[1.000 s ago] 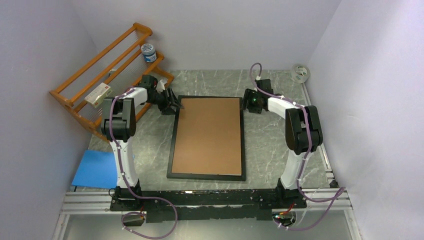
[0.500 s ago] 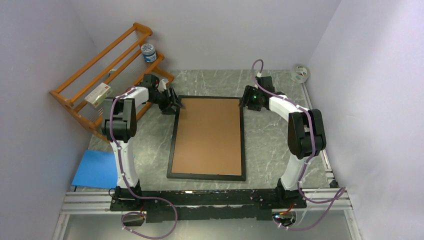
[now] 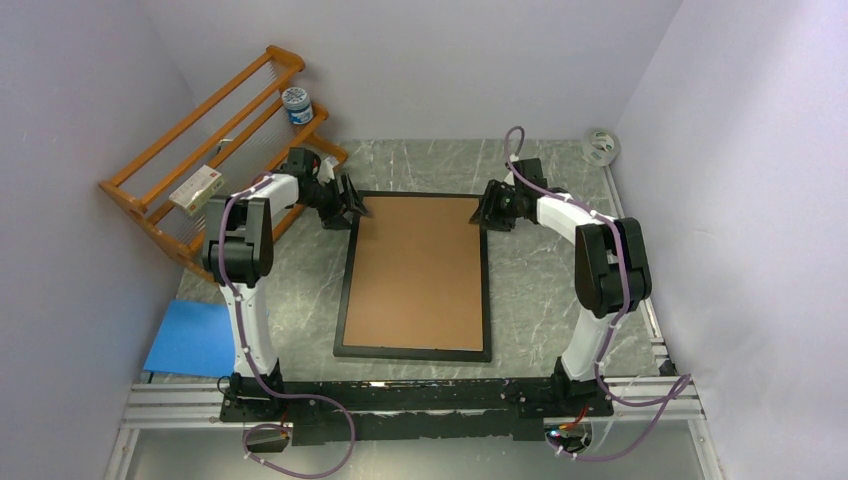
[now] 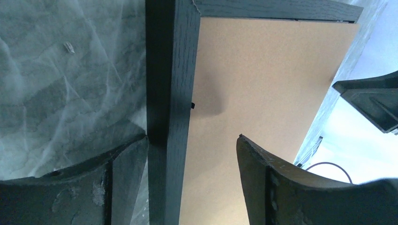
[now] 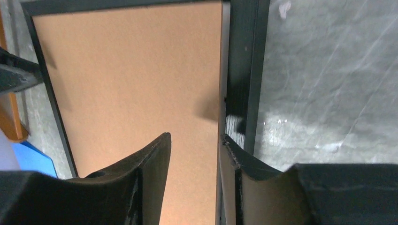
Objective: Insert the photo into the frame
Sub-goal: Adjust the photo frame item on the photo frame.
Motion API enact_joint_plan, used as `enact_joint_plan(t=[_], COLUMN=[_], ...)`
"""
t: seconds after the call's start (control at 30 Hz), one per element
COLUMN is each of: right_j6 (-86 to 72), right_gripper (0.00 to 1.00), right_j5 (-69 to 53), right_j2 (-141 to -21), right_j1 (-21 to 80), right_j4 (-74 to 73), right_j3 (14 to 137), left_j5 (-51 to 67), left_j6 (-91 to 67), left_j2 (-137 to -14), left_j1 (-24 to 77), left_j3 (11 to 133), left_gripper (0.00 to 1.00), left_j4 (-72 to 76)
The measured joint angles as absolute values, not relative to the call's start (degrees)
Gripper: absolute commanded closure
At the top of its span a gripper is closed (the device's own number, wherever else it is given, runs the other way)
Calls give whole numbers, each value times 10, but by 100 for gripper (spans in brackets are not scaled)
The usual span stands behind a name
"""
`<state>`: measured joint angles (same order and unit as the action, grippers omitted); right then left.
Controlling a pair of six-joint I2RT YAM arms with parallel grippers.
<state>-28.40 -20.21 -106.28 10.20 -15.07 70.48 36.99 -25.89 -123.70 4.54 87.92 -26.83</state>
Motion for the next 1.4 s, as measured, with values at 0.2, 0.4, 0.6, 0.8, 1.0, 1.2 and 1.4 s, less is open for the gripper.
enact_joint_plan(t=[0.2, 0.4, 0.6, 0.8, 1.0, 1.2, 1.4], right_j6=[-296, -303, -307, -319, -321, -310, -286], right_gripper=[54, 58, 73, 83, 88, 88, 87], right_j5=[-228, -248, -256, -278, -288, -279, -235], right_j2=[-1043, -1003, -981, -965, -920, -892, -870], right_j1=[108, 114, 115, 111, 107, 111, 131], right_j4=[-160, -166, -161, -132, -53, 10, 90], right_j3=[650, 596, 565, 527, 466, 425, 373], left_j5=[347, 323, 320, 363, 374, 374, 373], left_j6=[-251, -248, -251, -264, -270, -274, -277], left_j2=[-1206, -1162, -1115, -1105, -1102, -1100, -1100], left_j1=[50, 51, 51, 46, 42, 41, 41], left_j3=[846, 791, 721, 683, 672, 668, 668], left_gripper=[21, 21, 27, 30, 30, 30, 29], left_j4=[-269, -275, -274, -245, -229, -224, -223])
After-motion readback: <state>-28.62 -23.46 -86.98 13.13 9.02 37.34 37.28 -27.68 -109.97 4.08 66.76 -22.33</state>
